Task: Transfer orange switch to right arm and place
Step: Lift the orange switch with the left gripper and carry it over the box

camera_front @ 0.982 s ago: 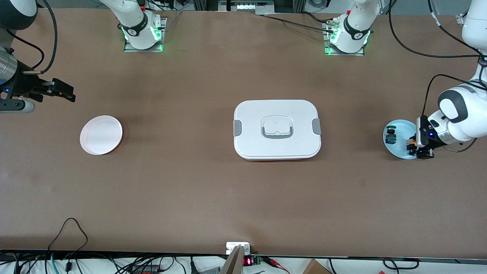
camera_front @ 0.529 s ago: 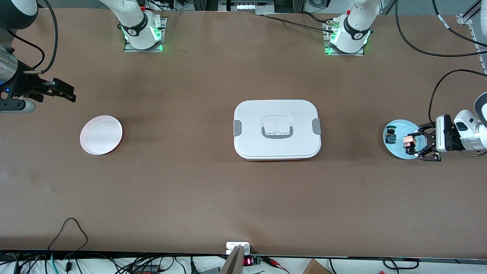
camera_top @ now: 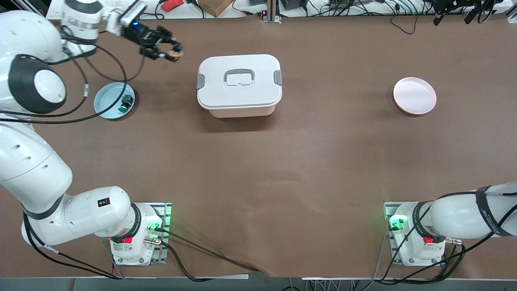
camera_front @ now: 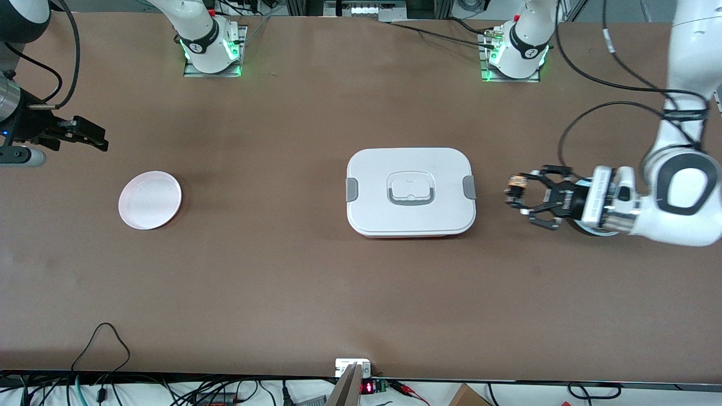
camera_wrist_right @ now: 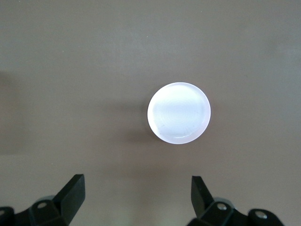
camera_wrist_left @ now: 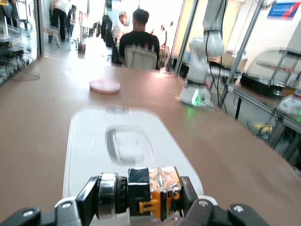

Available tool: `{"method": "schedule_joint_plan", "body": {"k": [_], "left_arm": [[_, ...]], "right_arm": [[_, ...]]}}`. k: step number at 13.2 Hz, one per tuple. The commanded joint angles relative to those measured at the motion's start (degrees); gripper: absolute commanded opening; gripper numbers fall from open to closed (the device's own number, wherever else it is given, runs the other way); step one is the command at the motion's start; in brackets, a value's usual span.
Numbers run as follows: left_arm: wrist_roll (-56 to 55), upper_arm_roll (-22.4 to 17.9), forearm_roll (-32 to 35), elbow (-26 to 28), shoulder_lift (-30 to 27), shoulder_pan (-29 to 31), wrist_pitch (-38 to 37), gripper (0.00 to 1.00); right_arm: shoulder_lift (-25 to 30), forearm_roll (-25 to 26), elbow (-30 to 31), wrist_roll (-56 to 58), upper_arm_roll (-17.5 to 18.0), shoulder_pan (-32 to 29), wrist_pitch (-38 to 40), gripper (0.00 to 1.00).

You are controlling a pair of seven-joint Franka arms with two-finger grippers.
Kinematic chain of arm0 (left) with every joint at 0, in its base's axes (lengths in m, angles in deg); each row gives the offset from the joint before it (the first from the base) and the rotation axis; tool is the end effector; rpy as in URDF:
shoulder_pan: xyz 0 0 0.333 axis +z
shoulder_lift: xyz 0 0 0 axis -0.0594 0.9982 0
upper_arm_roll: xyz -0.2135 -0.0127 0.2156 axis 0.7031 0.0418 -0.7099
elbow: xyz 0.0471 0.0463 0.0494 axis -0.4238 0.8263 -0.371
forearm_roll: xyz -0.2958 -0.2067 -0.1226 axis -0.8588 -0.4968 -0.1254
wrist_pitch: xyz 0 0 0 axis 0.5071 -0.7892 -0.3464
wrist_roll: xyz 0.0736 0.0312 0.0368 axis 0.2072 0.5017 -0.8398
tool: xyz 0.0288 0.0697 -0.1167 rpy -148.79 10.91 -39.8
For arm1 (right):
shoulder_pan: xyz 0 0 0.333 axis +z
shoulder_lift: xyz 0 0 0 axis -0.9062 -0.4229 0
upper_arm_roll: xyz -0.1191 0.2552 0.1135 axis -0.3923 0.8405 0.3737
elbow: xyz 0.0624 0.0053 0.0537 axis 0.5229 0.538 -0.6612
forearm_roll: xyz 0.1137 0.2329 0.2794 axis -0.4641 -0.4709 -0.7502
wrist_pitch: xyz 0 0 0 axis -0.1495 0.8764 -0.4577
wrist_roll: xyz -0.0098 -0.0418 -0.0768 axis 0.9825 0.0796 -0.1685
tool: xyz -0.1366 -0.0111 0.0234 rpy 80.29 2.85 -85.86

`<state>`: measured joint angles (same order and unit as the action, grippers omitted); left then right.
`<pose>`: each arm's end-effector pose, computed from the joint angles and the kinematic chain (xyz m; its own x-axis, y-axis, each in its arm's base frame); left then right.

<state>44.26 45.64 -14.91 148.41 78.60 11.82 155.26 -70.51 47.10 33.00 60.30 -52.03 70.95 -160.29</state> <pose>0.6130 -0.0888 0.3139 0.1093 -0.3238 0.9398 -0.9382 0.2789 0.2051 0.5519 -0.0076 0.5324 0.9975 0.0051 -0.0703 0.0068 -0.9997 0.0247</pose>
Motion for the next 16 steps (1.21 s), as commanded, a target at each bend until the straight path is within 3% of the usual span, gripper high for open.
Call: {"method": "schedule_joint_plan", "body": {"k": [1, 4, 6, 9, 11, 14, 16], "left_arm": [[-3.83, -0.31, -7.89, -1.4, -0.07, -6.85, 2.17, 0.0], [-5.86, 0.48, -18.78, -1.14, -0.69, -15.81, 9.37, 0.0], [-8.13, 2.49, -25.63, -0.97, -1.22, -21.0, 19.01, 0.0], [-11.3, 9.94, -34.94, -1.4, -1.75, -27.25, 40.52, 0.0], [-12.01, 14.17, -45.03, -1.93, -1.75, -30.94, 50.05, 0.0], [-11.4, 14.8, -52.55, -2.11, -2.71, -34.82, 52.37, 0.0], [-11.4, 15.77, -52.73, -2.2, -3.06, -35.26, 53.95, 0.03]], "right_arm": [[-0.18, -1.21, -1.37, -0.51, 0.24, 0.27, 1.47, 1.0], [-1.05, -9.0, -1.28, -0.51, 0.33, 0.19, 1.47, 1.0], [-1.94, -14.19, -1.02, 0.27, 0.33, 0.18, 1.74, 1.0], [-3.25, -22.27, -0.93, 1.34, 0.33, 0.27, 3.14, 1.0], [-5.79, -27.89, -0.84, 1.33, 0.41, 0.19, 4.19, 1.0], [-10.19, -43.96, -0.75, 3.0, 0.15, -1.04, 6.83, 1.0], [-10.38, -49.35, 0.56, 3.09, 0.24, -0.96, 7.02, 1.0]]}}
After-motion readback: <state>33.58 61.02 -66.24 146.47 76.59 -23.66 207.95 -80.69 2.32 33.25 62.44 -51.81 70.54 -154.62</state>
